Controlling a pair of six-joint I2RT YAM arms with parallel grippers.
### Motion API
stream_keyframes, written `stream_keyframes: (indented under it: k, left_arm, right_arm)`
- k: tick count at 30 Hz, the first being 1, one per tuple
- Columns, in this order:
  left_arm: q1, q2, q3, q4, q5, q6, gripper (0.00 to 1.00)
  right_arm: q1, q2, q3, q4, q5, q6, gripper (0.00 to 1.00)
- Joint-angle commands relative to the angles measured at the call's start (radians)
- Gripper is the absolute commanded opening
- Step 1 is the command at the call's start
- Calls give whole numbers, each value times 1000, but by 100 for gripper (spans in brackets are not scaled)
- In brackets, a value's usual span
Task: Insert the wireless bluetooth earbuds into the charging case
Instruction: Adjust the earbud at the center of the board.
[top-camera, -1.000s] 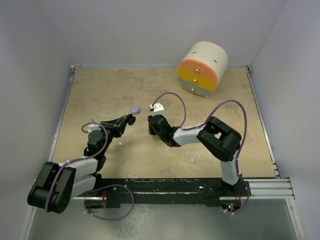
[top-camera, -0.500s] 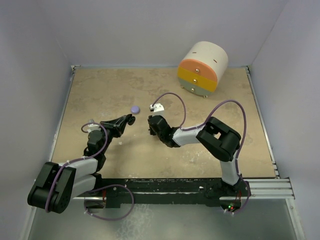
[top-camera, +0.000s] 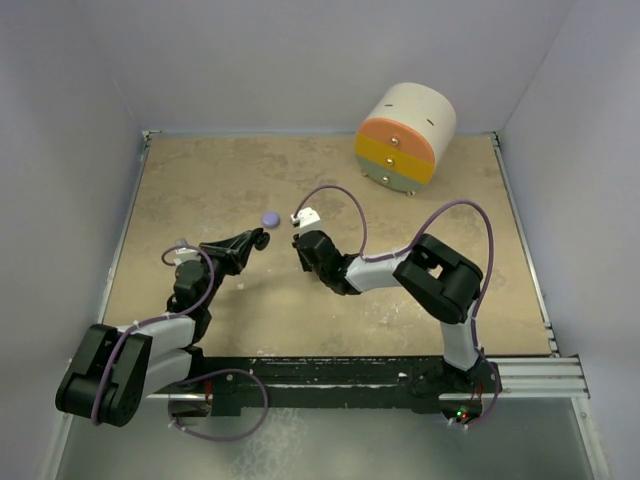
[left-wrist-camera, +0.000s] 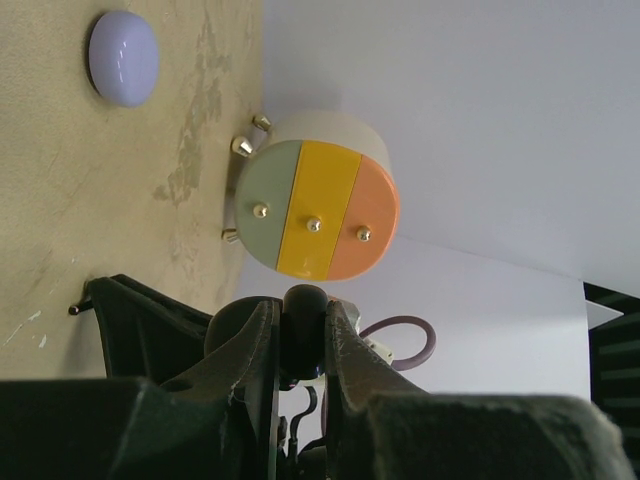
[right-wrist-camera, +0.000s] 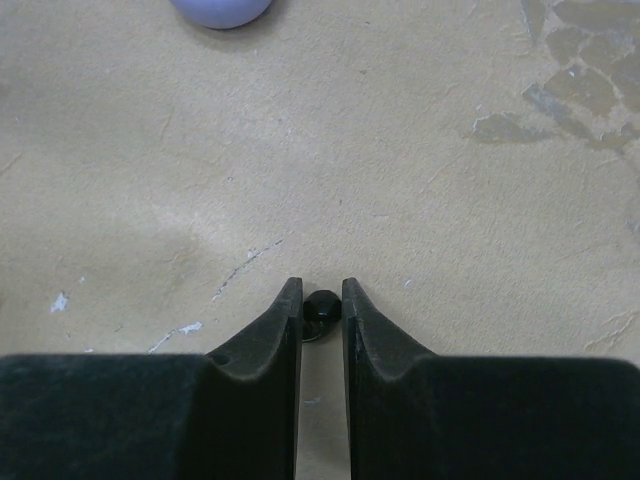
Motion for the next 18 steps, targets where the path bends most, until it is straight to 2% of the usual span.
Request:
stream_keyframes:
  k: [1,6,12,18]
  left_arm:
    - [15,-12,-5,58,16,-12,0]
    - [23,-25,-11,66,22,-29,0]
    - [57,-68,-11,47,50,-49,0]
    - [91,-127,-23,7,73,-54,0]
  right_arm:
    - [-2,1,34,-76,-58,-187,18]
    - [-26,-2,60,-50,-158,-324,16]
    - [-93,-30,86,15,-380,-468,13]
    - [-162,9,179,-37,-507,-553,15]
